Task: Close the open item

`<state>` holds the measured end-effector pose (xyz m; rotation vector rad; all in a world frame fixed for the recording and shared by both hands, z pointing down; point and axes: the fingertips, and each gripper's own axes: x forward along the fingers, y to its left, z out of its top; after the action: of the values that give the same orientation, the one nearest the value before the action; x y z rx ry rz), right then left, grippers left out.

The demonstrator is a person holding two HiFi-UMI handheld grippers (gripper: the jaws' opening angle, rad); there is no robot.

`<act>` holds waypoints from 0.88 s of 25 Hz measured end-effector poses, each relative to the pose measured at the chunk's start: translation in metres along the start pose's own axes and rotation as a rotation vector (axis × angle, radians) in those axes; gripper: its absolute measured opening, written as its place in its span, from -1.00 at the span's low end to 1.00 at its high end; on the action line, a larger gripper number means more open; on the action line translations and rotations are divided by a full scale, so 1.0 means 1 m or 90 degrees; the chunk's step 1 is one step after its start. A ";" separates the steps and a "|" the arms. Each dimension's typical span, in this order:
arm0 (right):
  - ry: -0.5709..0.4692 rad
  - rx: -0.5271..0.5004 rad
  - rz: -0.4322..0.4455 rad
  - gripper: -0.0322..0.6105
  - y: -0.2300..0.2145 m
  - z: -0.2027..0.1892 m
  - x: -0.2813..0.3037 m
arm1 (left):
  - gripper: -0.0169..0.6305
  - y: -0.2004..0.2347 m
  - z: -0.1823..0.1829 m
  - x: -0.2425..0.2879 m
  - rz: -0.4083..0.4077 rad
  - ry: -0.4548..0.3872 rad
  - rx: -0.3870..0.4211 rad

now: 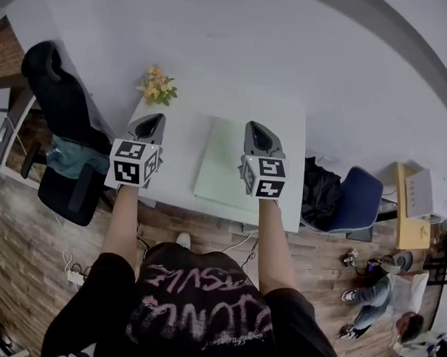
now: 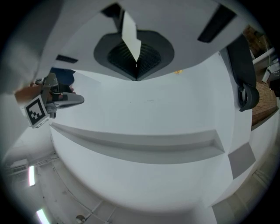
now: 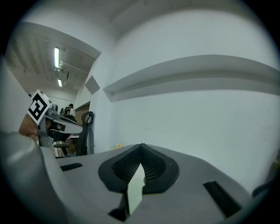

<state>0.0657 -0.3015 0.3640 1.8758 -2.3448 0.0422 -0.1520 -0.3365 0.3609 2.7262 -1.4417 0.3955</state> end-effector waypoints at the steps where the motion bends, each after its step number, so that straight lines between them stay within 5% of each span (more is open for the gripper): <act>1: -0.004 -0.001 -0.002 -0.87 -0.002 0.003 -0.002 | -0.94 -0.001 0.004 -0.001 0.001 -0.006 0.003; 22: -0.029 -0.008 -0.012 -0.87 -0.016 0.017 -0.017 | -0.94 -0.014 0.027 -0.010 0.004 -0.045 0.035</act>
<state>0.0833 -0.2903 0.3440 1.9130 -2.3516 -0.0175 -0.1399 -0.3247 0.3334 2.8064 -1.4790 0.3476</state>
